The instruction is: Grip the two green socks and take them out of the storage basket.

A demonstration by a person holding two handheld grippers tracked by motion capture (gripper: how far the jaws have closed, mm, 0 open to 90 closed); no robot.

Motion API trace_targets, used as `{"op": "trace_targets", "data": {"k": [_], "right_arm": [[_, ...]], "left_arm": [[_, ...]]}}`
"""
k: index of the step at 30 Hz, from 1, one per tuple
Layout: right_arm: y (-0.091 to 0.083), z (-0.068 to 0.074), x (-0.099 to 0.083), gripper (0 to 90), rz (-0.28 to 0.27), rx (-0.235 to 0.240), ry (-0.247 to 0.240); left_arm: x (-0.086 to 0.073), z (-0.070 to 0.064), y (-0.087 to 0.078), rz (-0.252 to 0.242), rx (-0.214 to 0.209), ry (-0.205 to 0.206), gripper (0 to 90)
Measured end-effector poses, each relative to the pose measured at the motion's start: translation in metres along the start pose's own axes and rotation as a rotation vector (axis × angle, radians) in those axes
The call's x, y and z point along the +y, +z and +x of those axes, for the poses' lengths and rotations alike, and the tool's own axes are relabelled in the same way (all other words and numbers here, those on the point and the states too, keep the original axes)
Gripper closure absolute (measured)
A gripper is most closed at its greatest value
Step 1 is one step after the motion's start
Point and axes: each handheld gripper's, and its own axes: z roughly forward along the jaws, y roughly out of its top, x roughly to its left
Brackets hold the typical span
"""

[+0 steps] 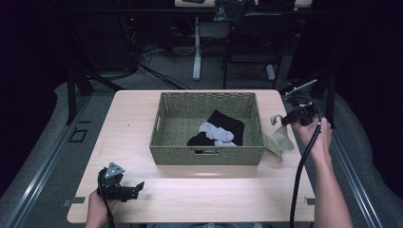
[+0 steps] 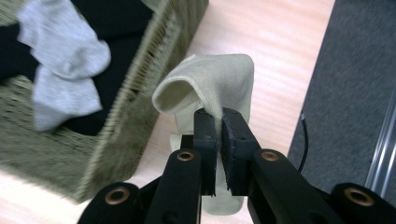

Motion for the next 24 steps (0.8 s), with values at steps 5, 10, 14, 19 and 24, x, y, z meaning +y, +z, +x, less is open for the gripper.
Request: {"op": "trace_targets", "data": {"k": [5, 10, 14, 19, 24], "right_arm": [[0.039, -0.002, -0.008, 85.4, 0.027, 0.002, 0.022], [0.076, -0.009, -0.012, 85.4, 0.054, 0.017, 0.056], [0.095, -0.012, -0.013, 85.3, 0.073, 0.039, 0.071], [0.109, -0.015, -0.018, 83.1, 0.075, 0.046, 0.094], [0.095, -0.012, -0.024, 62.0, 0.018, 0.064, 0.091]], "left_arm": [[0.0, 0.0, 0.0, 0.006, 0.001, 0.001, 0.2], [0.0, 0.0, 0.0, 0.005, 0.004, -0.001, 0.2], [0.0, 0.0, 0.0, 0.006, 0.004, 0.002, 0.2], [-0.001, 0.001, 0.0, 0.008, 0.002, 0.0, 0.2], [-0.001, 0.001, -0.001, 0.005, 0.003, -0.002, 0.2]]}}
